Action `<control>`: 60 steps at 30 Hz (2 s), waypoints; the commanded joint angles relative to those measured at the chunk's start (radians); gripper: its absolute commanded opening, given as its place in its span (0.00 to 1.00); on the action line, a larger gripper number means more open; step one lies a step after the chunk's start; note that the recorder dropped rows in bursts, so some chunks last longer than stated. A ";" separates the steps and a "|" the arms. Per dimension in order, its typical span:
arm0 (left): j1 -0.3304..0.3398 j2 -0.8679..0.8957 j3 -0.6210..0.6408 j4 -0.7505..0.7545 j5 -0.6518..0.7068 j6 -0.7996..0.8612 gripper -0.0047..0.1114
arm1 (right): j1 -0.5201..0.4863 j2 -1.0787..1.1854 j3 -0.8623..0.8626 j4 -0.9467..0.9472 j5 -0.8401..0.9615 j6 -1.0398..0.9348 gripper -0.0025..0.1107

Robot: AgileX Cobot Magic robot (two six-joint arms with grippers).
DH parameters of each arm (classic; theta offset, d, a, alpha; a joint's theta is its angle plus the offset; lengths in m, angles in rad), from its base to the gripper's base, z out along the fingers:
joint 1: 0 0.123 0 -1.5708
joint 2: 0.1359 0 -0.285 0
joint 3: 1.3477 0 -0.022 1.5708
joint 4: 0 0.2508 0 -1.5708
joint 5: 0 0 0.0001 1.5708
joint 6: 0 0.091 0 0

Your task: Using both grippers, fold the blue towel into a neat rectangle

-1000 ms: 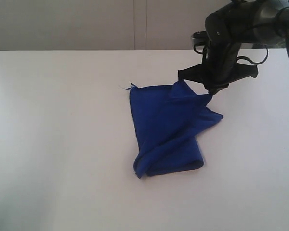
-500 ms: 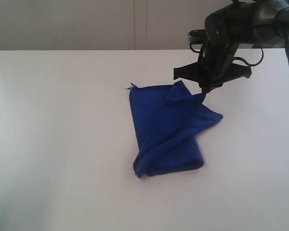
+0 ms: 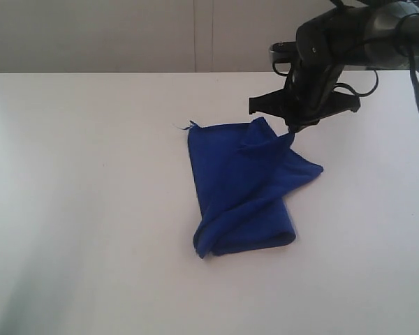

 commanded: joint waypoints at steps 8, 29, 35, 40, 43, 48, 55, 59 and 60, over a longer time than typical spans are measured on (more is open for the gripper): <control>0.003 -0.005 0.006 -0.018 -0.234 -0.161 0.04 | -0.006 -0.002 0.005 0.000 -0.024 -0.013 0.02; -0.058 1.179 -0.762 -0.381 0.293 0.276 0.04 | -0.058 -0.002 0.001 0.347 -0.006 -0.225 0.02; -0.217 1.577 -1.022 -0.595 0.216 0.504 0.04 | -0.097 -0.002 0.001 0.361 0.008 -0.241 0.02; -0.299 1.869 -1.295 -0.595 0.226 0.504 0.04 | -0.097 -0.002 0.001 0.375 0.007 -0.241 0.02; -0.326 2.008 -1.456 -0.617 0.229 0.504 0.04 | -0.097 -0.002 0.001 0.375 0.007 -0.241 0.02; -0.364 2.133 -1.592 -0.647 0.242 0.504 0.15 | -0.097 -0.002 0.001 0.375 0.007 -0.241 0.02; -0.398 2.237 -1.683 -0.647 0.228 0.536 0.47 | -0.097 0.000 0.003 0.374 0.007 -0.250 0.02; -0.404 2.272 -1.716 -0.647 0.214 0.553 0.50 | -0.097 0.000 0.003 0.374 0.004 -0.253 0.02; -0.406 2.278 -1.722 -0.651 0.208 0.564 0.51 | -0.097 0.000 0.003 0.374 0.005 -0.256 0.02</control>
